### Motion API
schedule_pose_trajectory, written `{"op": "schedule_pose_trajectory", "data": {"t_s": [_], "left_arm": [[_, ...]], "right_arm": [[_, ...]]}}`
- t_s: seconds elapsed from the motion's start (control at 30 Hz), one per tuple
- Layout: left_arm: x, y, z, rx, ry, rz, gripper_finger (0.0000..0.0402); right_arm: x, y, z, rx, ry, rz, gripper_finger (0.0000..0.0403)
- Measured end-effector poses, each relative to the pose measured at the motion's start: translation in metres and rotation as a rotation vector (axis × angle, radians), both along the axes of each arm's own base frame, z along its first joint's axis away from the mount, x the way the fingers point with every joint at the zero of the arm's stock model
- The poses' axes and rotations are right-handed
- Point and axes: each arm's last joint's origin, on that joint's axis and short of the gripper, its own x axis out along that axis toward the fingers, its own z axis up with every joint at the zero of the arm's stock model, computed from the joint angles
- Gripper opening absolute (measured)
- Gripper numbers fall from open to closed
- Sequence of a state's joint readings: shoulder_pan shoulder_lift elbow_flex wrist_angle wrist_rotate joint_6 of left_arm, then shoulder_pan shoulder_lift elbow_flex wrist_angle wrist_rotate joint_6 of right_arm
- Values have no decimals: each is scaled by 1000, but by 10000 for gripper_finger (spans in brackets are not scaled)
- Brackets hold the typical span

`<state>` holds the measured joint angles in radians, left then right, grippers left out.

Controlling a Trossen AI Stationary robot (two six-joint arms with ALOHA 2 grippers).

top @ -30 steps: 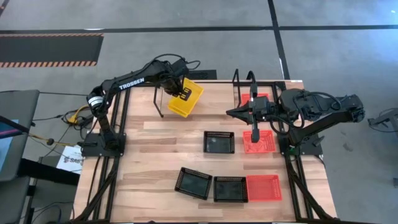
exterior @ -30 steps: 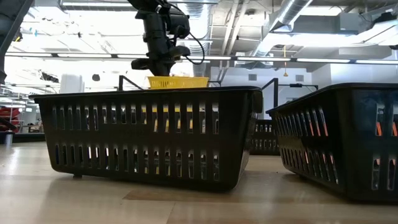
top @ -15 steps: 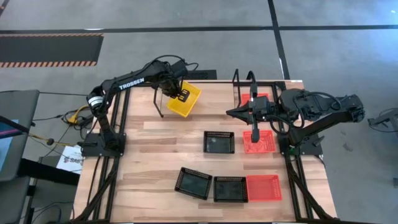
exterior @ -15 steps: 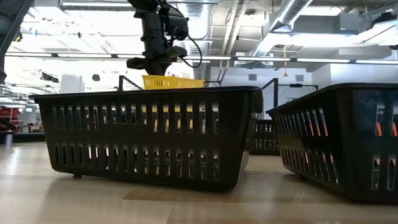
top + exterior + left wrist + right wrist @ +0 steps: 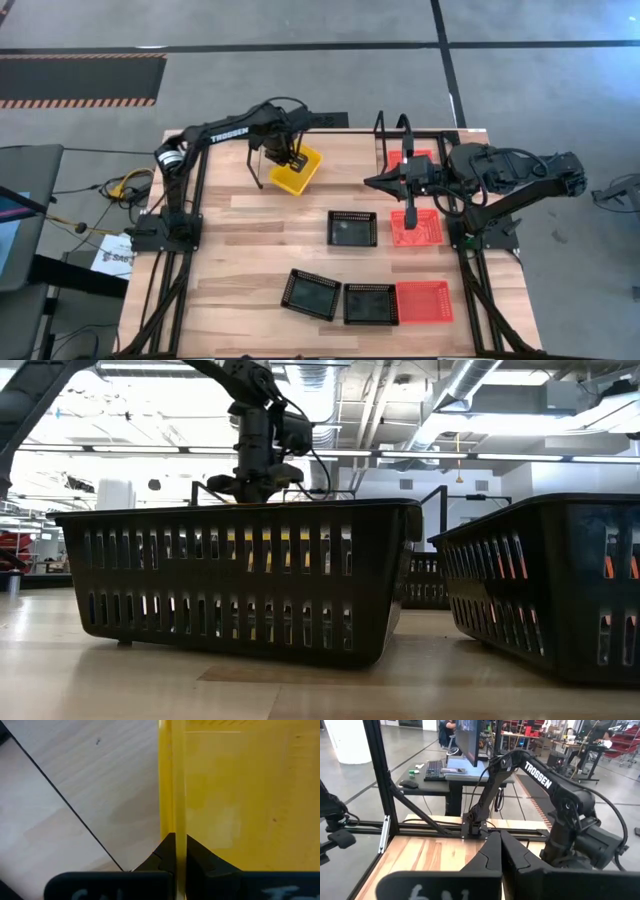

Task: Stack baskets on shelf by color
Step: Stack the yellow bin on top of the other yellow bin on the shelf

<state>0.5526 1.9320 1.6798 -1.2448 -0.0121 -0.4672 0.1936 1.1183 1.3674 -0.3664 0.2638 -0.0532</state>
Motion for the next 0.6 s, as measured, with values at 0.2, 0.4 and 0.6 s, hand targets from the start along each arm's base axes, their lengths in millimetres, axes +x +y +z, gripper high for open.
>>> {"op": "schedule_pose_trajectory", "data": {"t_s": [0.2,0.4,0.6], "left_arm": [[0,2,1,55,21,-60,0],[0,0,1,78,40,-122,28],[1,0,1,97,53,-150,93]], "right_arm": [[1,-4,0,-5,1,-19,8],[1,-9,0,-8,2,-39,8],[1,-8,-1,-9,7,-34,8]]}}
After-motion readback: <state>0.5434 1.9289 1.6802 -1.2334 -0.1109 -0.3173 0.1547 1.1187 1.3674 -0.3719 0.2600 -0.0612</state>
